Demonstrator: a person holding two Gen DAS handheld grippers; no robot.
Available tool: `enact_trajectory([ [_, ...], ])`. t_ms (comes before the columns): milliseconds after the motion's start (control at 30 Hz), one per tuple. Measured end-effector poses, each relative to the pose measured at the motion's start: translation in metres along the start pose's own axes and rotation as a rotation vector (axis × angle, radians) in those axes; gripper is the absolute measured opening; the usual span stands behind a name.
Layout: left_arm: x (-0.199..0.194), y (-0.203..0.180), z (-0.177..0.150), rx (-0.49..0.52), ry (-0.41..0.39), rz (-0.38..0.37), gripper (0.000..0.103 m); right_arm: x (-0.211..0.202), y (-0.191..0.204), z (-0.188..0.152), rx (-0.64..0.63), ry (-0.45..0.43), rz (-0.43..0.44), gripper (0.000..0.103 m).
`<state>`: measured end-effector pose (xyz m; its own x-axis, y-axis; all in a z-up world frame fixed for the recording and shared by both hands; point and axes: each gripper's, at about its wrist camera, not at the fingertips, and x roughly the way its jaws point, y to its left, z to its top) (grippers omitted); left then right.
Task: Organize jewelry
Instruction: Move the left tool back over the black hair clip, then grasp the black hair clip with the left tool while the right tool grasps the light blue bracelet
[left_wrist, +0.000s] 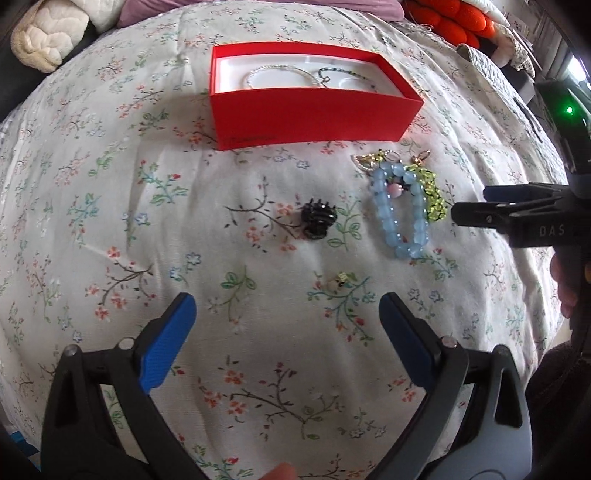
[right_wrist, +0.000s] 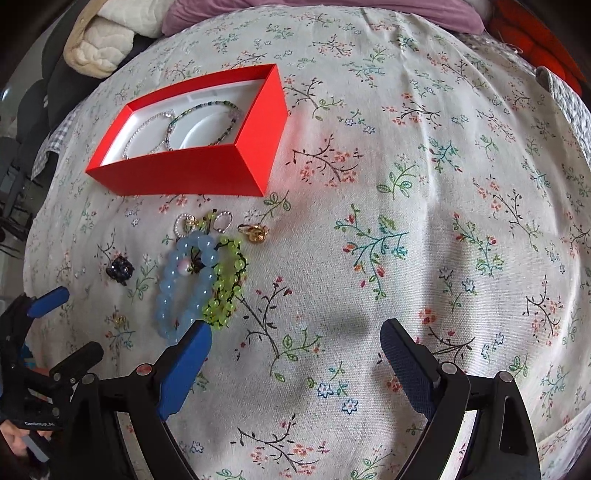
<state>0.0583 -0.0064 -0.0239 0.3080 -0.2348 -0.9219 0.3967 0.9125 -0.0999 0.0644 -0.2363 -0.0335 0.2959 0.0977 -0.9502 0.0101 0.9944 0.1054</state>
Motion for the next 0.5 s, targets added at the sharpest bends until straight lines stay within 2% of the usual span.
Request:
enact_trajectory([
  [133,0.003,-0.004,0.003,-0.006,0.012,-0.035,0.083,0.001,0.0,-0.004,0.0,0.008,0.006,0.094],
  [367,0.01,-0.017,0.011,0.024,0.001,-0.101,0.067,0.004,0.004,-0.006,0.01,0.016,0.038,0.094],
  [500,0.017,-0.028,0.017,0.066,-0.019,-0.095,0.06,0.001,0.001,-0.005,0.037,0.011,0.046,0.094],
])
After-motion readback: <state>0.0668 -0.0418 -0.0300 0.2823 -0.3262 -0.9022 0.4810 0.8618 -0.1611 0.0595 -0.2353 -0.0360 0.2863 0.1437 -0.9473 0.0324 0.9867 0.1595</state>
